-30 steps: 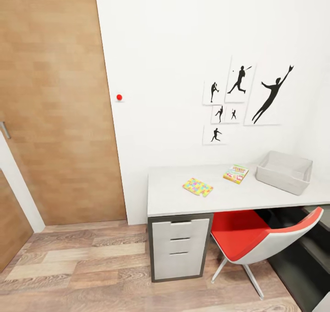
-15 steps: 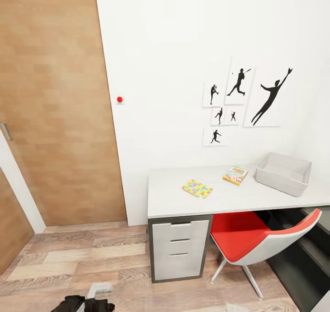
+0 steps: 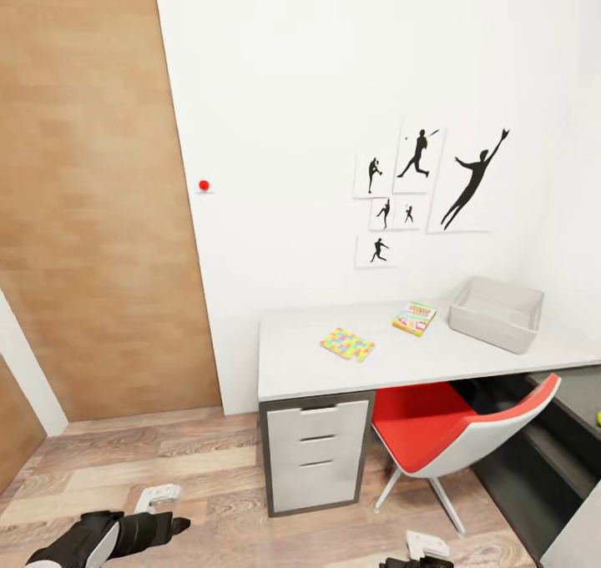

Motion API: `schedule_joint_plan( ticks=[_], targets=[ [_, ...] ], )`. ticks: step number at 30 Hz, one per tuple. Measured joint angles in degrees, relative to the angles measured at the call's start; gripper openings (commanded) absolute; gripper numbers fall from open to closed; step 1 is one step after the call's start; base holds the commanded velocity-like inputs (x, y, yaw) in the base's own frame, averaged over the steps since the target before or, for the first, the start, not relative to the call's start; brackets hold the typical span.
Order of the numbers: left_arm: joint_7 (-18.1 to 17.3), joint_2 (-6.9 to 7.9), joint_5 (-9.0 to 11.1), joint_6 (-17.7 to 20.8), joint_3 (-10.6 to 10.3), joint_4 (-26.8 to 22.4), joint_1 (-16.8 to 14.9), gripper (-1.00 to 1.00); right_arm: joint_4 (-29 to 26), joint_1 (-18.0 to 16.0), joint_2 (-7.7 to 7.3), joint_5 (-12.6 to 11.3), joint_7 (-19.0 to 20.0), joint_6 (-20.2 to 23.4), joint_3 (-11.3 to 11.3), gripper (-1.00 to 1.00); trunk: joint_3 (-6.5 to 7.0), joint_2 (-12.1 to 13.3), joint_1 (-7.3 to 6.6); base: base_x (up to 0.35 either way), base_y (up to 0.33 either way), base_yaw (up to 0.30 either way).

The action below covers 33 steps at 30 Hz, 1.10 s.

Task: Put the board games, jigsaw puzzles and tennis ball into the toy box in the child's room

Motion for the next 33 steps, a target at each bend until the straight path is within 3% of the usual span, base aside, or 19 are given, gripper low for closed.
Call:
schedule_joint_plan(
  ticks=[7, 22, 33],
  targets=[
    [-0.5, 0.35, 0.0, -0.4, 0.6, 0.0, -0.1, 1.0, 0.1, 0.0, -0.02, -0.1, 0.1, -0.1, -0.1, 1.0, 1.26, 2.8, -1.54, 0.0, 0.0, -0.271],
    [-0.1, -0.07, -0.2, -6.4, 0.5, 0.7, 0.1, 1.0, 0.3, 0.1, 0.07, -0.1, 0.1, -0.3, 0.0, 1.0, 1.27, 2.8, -1.55, 0.0, 0.0, -0.285],
    [0.0, 0.07, -0.1, -8.1, 0.7, 0.8, 0.3, 1.0, 0.3, 0.1, 0.08, -0.2, 0.1, -0.4, 0.0, 1.0, 1.27, 2.8, -1.55, 0.0, 0.023, -0.286]
  ],
)
